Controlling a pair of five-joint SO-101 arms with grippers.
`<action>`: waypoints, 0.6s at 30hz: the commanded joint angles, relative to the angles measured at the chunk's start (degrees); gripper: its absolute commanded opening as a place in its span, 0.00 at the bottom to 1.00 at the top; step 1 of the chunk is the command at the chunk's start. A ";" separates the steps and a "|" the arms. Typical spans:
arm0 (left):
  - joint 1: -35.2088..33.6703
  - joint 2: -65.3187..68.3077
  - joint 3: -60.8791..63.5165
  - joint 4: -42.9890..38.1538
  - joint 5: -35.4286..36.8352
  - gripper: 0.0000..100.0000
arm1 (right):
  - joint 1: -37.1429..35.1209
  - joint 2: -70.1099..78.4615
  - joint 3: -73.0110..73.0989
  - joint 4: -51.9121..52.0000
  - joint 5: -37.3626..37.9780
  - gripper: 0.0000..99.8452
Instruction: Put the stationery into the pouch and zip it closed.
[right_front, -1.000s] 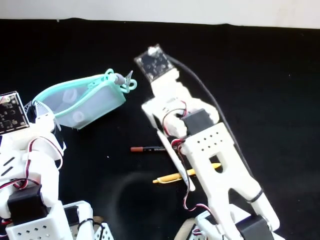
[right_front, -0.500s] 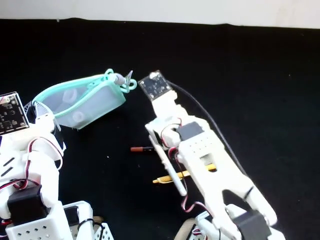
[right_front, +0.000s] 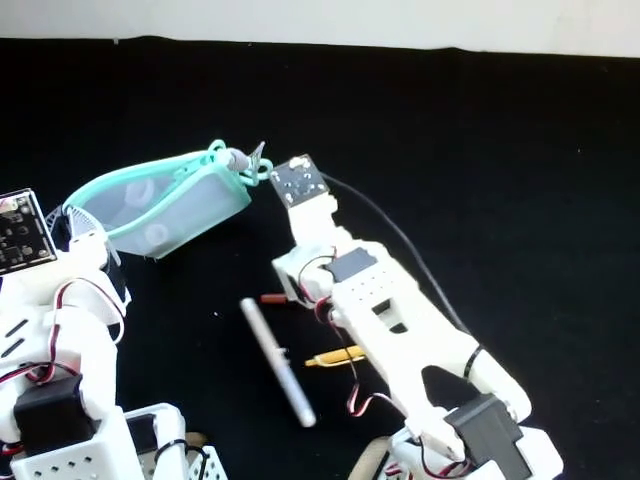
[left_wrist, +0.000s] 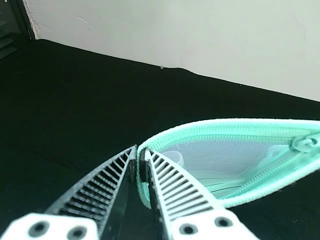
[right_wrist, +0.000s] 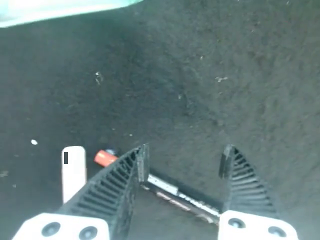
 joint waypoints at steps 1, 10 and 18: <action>-0.04 0.48 2.07 0.44 0.18 0.01 | -2.33 -0.31 -0.13 -1.01 -6.59 0.24; -0.04 0.48 2.07 0.44 0.18 0.01 | -12.26 -0.31 0.40 -0.84 -13.71 0.24; -0.13 0.48 2.07 0.44 0.18 0.01 | -16.40 3.47 0.04 -1.01 -13.80 0.24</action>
